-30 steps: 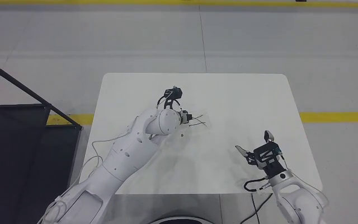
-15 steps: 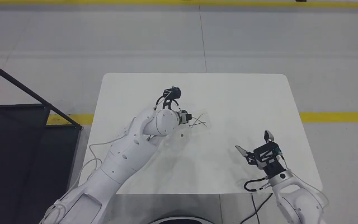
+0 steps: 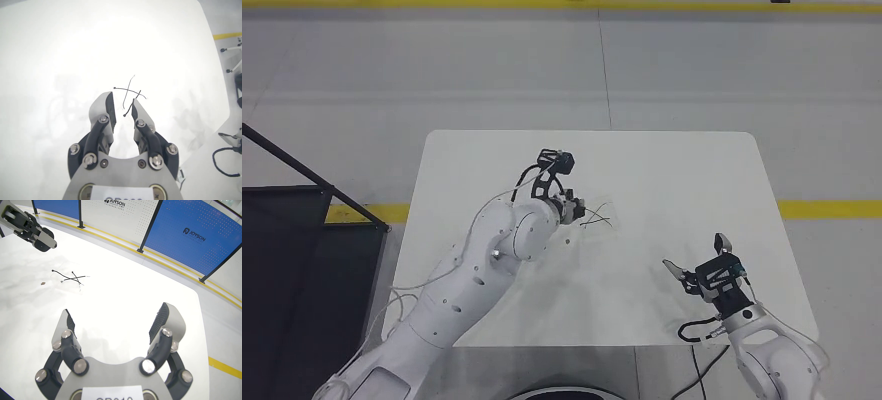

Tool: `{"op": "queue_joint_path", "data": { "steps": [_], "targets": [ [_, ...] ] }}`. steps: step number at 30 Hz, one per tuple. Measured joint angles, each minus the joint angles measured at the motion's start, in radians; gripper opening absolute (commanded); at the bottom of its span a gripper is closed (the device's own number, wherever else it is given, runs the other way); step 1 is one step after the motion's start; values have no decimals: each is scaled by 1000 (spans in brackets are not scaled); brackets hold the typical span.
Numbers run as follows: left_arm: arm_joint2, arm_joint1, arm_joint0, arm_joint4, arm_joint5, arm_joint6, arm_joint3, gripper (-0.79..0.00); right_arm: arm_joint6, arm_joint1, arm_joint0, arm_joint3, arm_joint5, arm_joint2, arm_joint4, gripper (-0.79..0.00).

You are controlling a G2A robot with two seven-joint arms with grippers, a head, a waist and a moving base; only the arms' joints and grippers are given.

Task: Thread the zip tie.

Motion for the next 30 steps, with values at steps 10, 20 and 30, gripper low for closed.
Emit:
{"op": "queue_joint_path", "data": {
  "steps": [10,20,30],
  "targets": [
    [164,-44,-154,140,-84,-160,66,-514,0,0,0,0,0,0,0,0],
    [237,-84,-209,120,-190,-107,201,0,0,0,0,0,0,0,0,0],
    [232,-81,-193,130,-206,-84,190,0,0,0,0,0,0,0,0,0]
  ]
}}
